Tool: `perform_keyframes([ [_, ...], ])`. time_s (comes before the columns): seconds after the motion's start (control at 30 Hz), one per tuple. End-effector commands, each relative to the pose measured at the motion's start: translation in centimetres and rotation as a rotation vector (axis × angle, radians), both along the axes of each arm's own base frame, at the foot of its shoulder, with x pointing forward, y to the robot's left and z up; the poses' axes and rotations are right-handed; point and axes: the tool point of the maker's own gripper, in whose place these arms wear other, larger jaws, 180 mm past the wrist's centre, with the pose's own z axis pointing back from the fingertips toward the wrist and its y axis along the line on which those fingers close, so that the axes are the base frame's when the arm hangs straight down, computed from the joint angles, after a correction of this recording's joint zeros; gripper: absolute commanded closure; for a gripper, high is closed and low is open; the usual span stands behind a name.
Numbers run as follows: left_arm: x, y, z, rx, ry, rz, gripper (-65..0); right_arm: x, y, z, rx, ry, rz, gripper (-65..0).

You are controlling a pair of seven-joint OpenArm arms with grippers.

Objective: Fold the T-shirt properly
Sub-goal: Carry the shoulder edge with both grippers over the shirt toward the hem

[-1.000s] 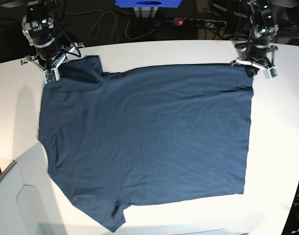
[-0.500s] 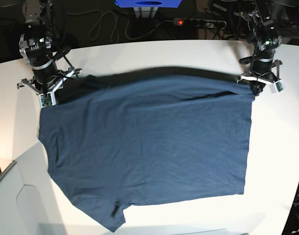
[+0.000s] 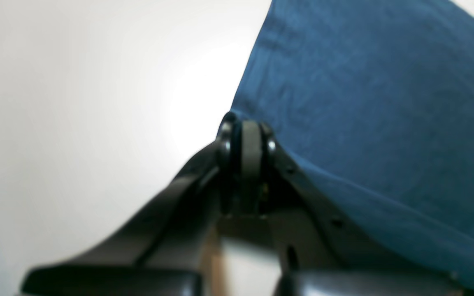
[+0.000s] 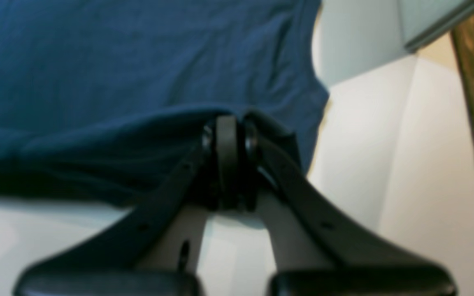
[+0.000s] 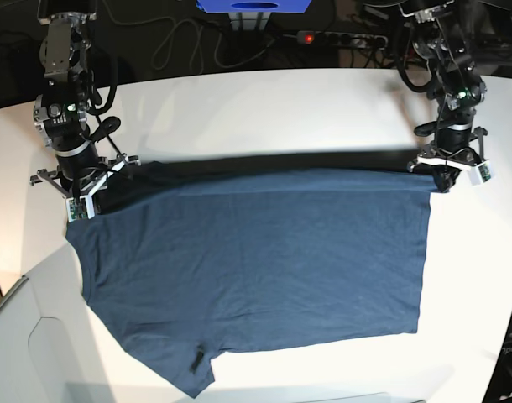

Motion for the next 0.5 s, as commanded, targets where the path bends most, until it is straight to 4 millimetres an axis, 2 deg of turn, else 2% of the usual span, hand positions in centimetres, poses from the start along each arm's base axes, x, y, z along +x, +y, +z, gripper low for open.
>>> perform_keyframes([
  [0.0,0.8,0.4,1.2,0.018,-0.044,0.004,0.0,1.0,-0.3,1.5,-0.017,-0.054,0.011,-0.1],
  [0.17,2.0,0.7,1.0,0.0,-0.055,0.017,0.0,3.3,-0.9,1.7,-0.009,-0.073,-0.009,-0.1],
  [0.47,4.3,1.3,0.7,-0.035,-0.071,0.035,0.0,7.4,0.0,1.4,0.018,-0.078,0.005,-0.1],
])
